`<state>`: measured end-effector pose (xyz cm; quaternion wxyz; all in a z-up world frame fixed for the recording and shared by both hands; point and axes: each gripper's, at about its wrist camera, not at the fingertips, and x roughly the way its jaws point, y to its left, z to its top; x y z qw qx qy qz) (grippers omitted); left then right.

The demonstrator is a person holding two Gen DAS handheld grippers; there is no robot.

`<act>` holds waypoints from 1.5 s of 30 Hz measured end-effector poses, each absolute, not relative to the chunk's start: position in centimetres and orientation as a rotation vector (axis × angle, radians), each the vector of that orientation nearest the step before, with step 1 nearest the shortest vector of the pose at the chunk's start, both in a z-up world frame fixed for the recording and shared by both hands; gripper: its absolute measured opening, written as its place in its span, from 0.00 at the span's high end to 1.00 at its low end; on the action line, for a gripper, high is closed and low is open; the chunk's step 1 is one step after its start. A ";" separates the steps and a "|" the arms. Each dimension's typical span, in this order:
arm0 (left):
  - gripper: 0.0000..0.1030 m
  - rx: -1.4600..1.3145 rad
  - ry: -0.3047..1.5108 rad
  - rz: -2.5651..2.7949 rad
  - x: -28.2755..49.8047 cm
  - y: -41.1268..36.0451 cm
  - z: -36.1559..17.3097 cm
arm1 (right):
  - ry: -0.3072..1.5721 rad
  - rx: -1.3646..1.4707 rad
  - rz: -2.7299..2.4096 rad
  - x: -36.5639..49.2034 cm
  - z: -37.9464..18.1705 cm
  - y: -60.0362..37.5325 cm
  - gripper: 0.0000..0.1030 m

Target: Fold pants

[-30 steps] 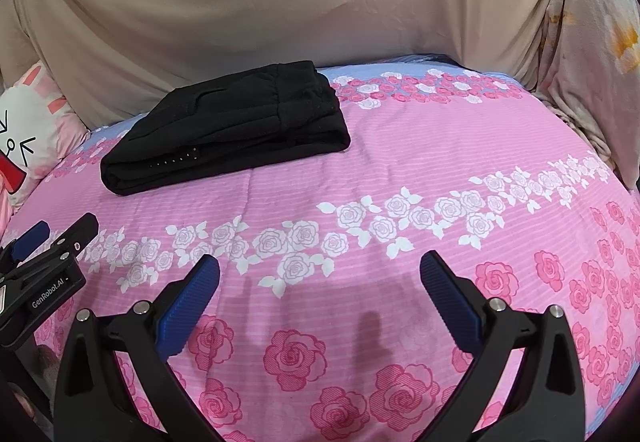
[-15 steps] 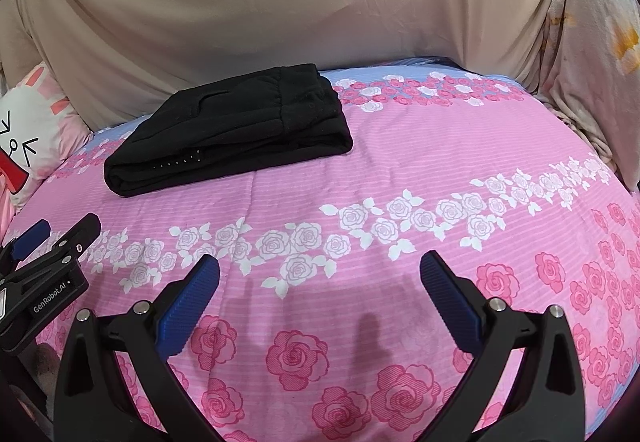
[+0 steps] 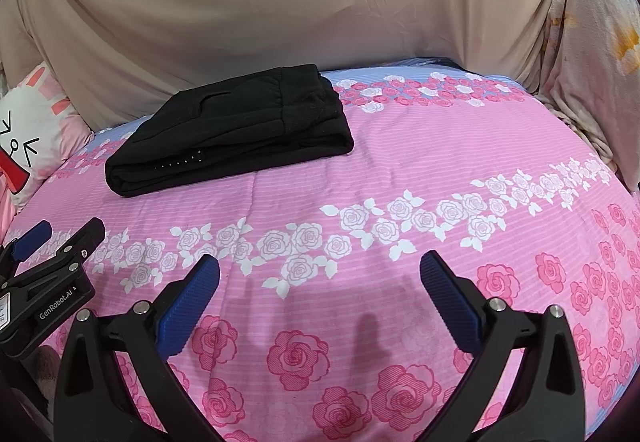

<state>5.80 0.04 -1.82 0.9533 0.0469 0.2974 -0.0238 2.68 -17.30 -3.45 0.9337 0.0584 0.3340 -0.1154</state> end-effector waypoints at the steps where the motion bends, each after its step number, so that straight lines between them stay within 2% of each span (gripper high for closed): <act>1: 0.15 0.096 0.605 -0.048 5.8 0.0 -1.8 | 0.683 0.120 -0.236 2.7 -3.4 -17.3 0.05; 28: 0.14 0.101 0.609 -0.053 6.0 0.2 -2.1 | 0.690 0.109 -0.252 2.9 -3.4 -16.7 0.05; 45: 0.14 0.100 0.544 -0.068 5.4 0.8 -1.4 | 0.688 0.109 -0.253 2.9 -3.4 -16.6 0.05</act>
